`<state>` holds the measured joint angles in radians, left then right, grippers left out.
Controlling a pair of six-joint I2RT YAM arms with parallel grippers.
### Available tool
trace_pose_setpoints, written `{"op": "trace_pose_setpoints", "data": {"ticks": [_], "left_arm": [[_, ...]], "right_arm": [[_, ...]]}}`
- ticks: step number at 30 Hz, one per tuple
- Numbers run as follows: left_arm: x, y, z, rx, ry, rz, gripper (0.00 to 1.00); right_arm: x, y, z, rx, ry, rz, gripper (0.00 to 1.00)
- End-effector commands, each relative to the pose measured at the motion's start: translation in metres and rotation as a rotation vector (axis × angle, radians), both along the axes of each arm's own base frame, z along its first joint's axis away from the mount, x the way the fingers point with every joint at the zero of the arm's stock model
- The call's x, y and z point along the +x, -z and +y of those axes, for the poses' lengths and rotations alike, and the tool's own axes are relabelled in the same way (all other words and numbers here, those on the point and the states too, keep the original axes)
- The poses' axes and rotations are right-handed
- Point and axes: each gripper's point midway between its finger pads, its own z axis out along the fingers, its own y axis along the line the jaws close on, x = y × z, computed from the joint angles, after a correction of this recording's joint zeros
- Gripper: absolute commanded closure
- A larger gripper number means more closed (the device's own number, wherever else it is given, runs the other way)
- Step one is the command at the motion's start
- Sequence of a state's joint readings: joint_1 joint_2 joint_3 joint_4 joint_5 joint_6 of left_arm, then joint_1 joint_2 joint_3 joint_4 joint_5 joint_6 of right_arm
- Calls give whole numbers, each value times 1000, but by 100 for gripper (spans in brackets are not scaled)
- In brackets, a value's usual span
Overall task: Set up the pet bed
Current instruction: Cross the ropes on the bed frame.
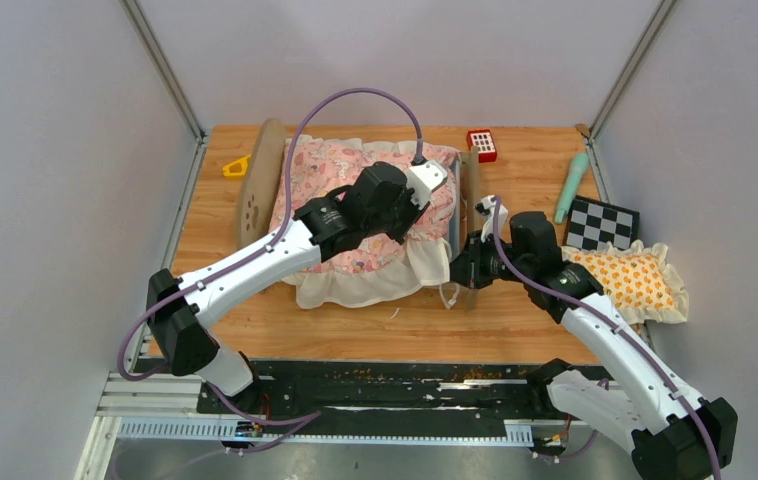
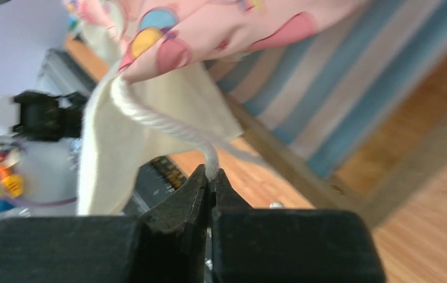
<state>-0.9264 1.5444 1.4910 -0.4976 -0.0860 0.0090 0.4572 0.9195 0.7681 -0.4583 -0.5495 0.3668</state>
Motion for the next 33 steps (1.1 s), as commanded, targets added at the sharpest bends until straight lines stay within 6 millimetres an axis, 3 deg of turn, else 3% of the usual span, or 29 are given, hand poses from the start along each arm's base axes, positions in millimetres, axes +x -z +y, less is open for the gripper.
{"op": "trace_pose_setpoints", "data": {"ticks": [1,7,15,19,23,33], "left_arm": [[-1,-26,6,-52,-1,-47,100],[-1,-25,6,-47,0,-47,100],[-1,-24,3,-55,4,-40,100],[-1,-23,1,-57,9,-32,100],[-2,-20,-1,-59,16,-22,100],[-5,-5,-9,-74,26,22,100]], "right_arm": [[34,-15,-39,-198,184,-184,100],[49,-38,-52,-238,241,-328,100],[74,-72,-43,-171,247,-568,100],[85,-80,-43,-183,253,-635,100],[94,-72,-40,-221,227,-656,100],[103,-29,-33,-273,179,-593,97]]}}
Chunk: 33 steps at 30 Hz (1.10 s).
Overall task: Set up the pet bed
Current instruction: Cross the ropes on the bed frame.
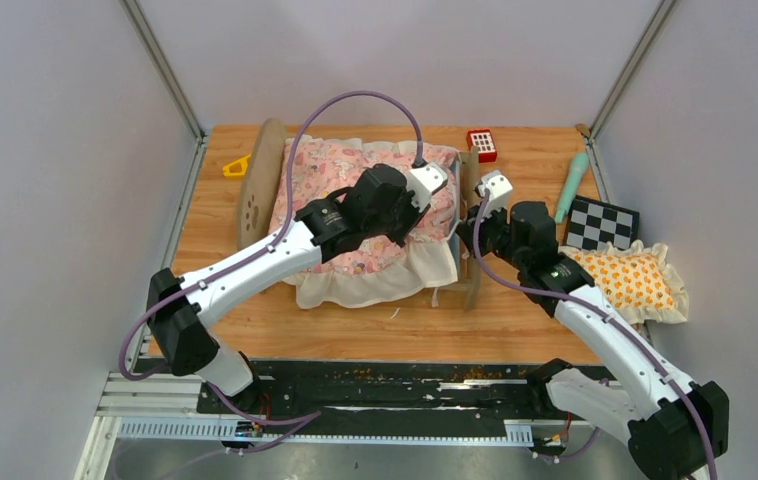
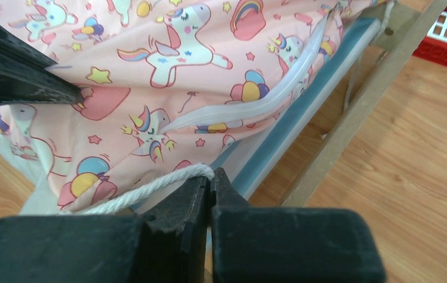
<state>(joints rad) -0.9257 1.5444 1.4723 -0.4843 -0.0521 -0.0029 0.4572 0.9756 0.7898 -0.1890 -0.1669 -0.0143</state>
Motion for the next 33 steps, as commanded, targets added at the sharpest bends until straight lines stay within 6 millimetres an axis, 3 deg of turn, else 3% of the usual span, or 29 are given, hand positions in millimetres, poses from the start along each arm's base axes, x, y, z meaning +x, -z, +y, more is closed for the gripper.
{"op": "trace_pose_setpoints", "data": {"ticks": [1,7,10,13,16,26,33], "left_arm": [[0,-9,-6,-63,4,3,100],[0,0,-12,-72,8,28,100],[1,4,-14,-73,5,35,100],[-1,8,-19,-79,23,49,100],[-1,10,-21,-81,26,56,100],[-5,12,-34,-110,63,93,100],[-11,20,-45,-121,105,148,100]], "right_arm": [[6,3,3,-6,-15,-45,97],[6,23,2,-36,-15,-7,95],[5,25,2,-41,-18,5,85],[1,21,1,-36,-20,7,73],[-4,15,-2,-34,-17,0,68],[-25,-9,-35,40,141,-46,63],[-33,-8,-59,88,274,-64,59]]}}
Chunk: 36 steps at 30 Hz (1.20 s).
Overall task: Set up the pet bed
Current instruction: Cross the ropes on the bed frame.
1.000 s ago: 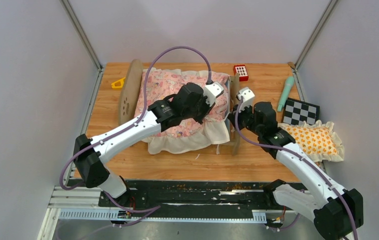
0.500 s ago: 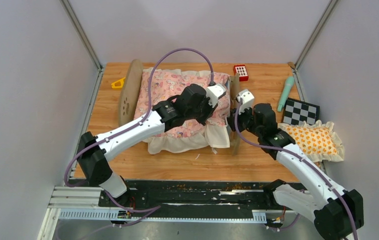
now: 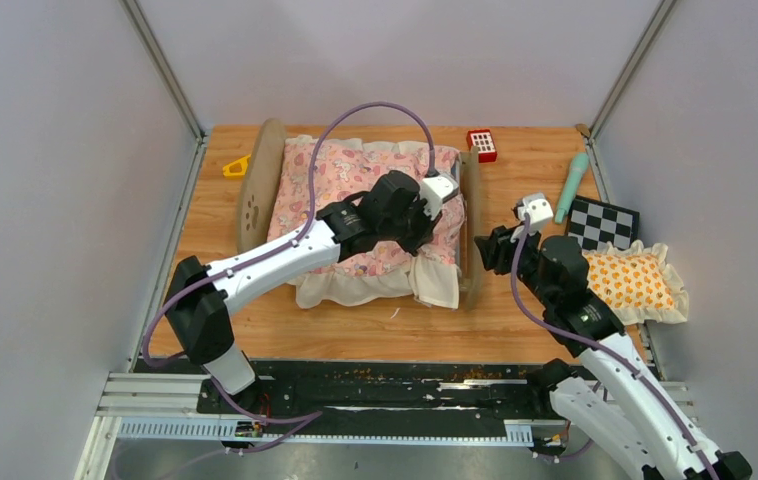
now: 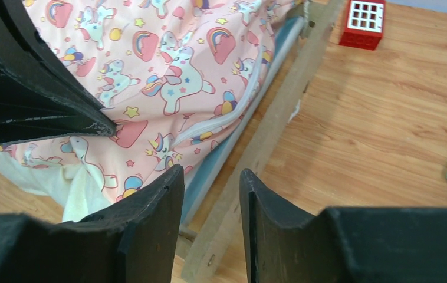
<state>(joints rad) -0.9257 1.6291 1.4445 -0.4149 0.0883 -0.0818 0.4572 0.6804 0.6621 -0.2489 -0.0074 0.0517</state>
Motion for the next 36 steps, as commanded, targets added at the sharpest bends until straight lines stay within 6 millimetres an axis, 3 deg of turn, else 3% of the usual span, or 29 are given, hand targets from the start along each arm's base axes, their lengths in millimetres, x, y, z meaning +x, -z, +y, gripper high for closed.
{"op": "trace_pose_setpoints", "data": {"ticks": [1,17,30,36], "left_arm": [[1,-15,-16,-74,25,16,100],[13,-18,-42,-136,3,56,100],[18,2,-55,-135,11,90,100],[24,11,-48,-105,-20,63,83]], "right_arm": [[-1,6,-16,32,107,19,59],[-12,9,-28,84,171,49,58],[-18,13,-34,68,186,66,56],[-22,20,-35,69,192,99,54]]}}
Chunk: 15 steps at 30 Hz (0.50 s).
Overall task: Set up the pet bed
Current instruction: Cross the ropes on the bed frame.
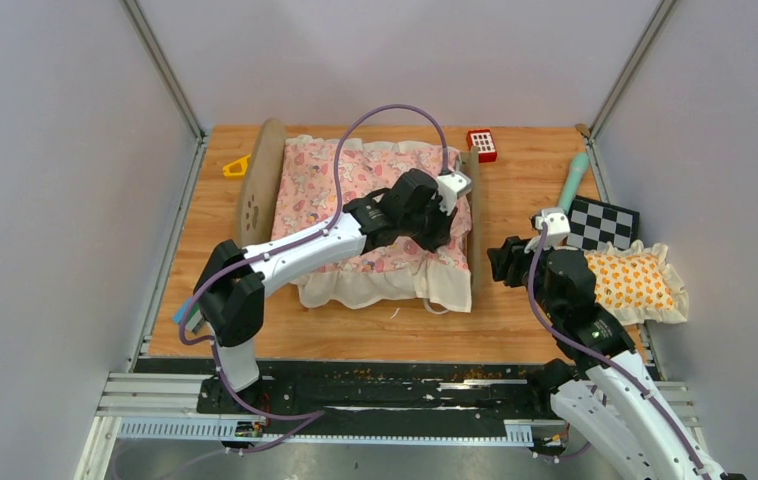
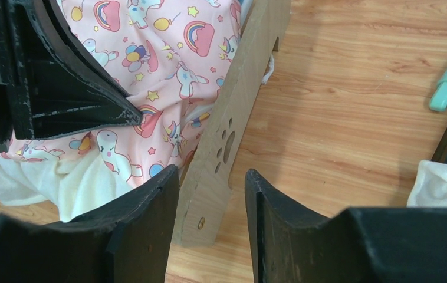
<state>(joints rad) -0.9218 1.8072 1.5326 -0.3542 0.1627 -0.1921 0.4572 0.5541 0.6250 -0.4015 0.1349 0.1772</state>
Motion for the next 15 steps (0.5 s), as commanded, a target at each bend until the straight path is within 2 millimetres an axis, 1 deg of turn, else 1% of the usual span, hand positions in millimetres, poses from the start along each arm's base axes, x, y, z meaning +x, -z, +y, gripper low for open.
{"op": "trace_pose_setpoints", "data": {"ticks": [1,2,4,6,8,13,15], "left_arm": [[12,-23,-6,-59,-22,-71,77],[13,-24,-6,-60,-24,-74,72],[13,-27,-7,-69,-25,-76,67],[13,-36,-8,-91,-26,-80,57],[11,-43,-11,-115,-22,-80,51],[7,-60,-16,-168,-4,-74,32],[5,-66,-17,-184,1,-74,26]], "right_arm": [[-3,2,-3,20,26,15,54],[-3,2,-3,25,30,18,53],[-4,3,-3,38,37,26,52],[-5,4,-3,49,42,39,51],[-6,5,-3,59,46,55,51],[-8,9,-2,69,51,87,51],[-8,9,-1,73,46,88,51]]}}
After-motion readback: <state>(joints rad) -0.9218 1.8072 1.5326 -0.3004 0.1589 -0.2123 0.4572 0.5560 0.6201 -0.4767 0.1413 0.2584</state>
